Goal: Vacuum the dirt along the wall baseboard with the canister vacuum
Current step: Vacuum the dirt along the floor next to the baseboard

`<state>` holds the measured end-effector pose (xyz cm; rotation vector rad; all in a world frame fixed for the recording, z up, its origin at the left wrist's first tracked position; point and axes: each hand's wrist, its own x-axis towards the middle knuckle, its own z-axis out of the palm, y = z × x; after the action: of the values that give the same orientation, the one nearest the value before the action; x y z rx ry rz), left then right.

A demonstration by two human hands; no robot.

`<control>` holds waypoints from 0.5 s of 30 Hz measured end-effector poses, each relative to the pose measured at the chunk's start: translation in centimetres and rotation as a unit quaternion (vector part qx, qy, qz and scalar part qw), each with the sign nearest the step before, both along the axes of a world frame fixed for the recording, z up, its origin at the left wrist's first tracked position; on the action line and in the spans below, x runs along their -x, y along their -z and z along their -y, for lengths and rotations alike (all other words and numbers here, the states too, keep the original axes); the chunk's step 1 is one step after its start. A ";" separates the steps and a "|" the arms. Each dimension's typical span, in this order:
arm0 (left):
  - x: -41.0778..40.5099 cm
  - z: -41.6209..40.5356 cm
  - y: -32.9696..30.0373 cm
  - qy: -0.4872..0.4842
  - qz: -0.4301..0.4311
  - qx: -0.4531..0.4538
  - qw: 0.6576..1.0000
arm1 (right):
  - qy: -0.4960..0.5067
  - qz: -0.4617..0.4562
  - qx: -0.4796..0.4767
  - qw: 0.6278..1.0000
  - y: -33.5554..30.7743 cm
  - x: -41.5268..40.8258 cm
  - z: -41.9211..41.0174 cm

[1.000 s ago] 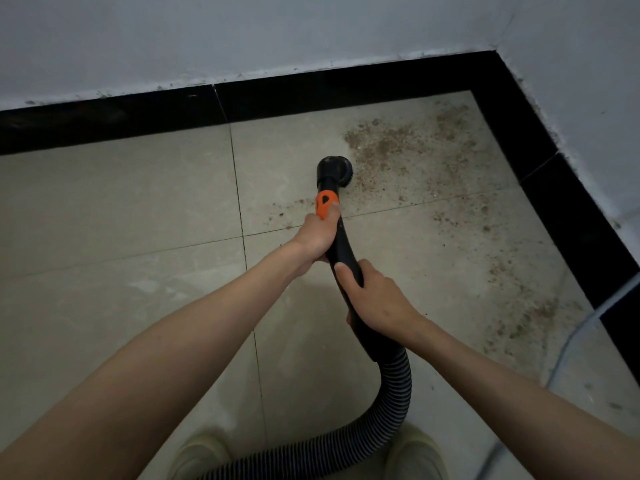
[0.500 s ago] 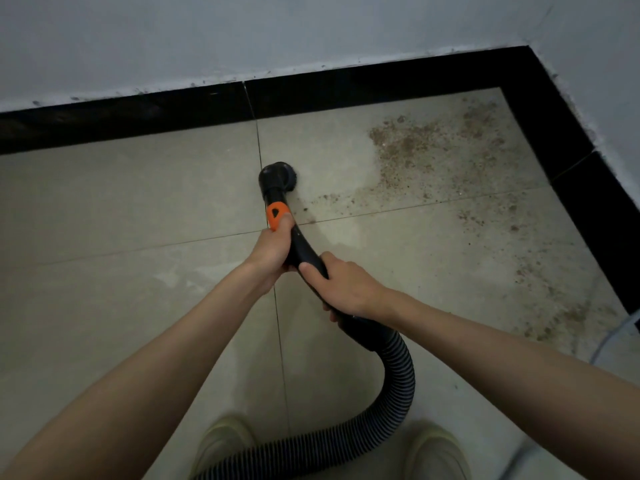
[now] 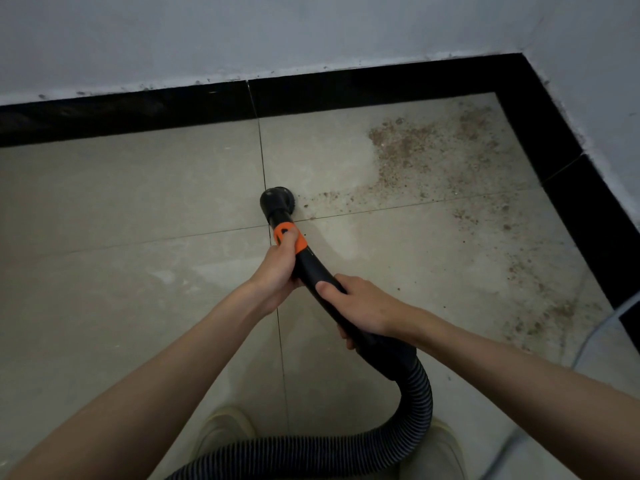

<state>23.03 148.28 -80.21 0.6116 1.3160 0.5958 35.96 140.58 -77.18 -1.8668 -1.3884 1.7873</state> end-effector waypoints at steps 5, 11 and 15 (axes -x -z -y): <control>-0.8 -0.6 -0.2 0.029 0.008 0.005 1.000 | 0.038 0.009 0.003 0.999 0.0 -0.2 -0.6; -3.1 -0.8 -0.2 0.080 0.016 0.005 0.997 | 0.085 0.049 -0.029 0.995 0.3 -1.0 0.6; -5.2 -0.2 0.4 0.115 0.006 -0.004 0.993 | 0.129 0.076 -0.035 0.988 0.6 -1.9 2.1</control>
<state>28.26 148.44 -80.66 0.7533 1.2118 0.4139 37.89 138.48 -77.82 -2.0736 -1.1750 1.4827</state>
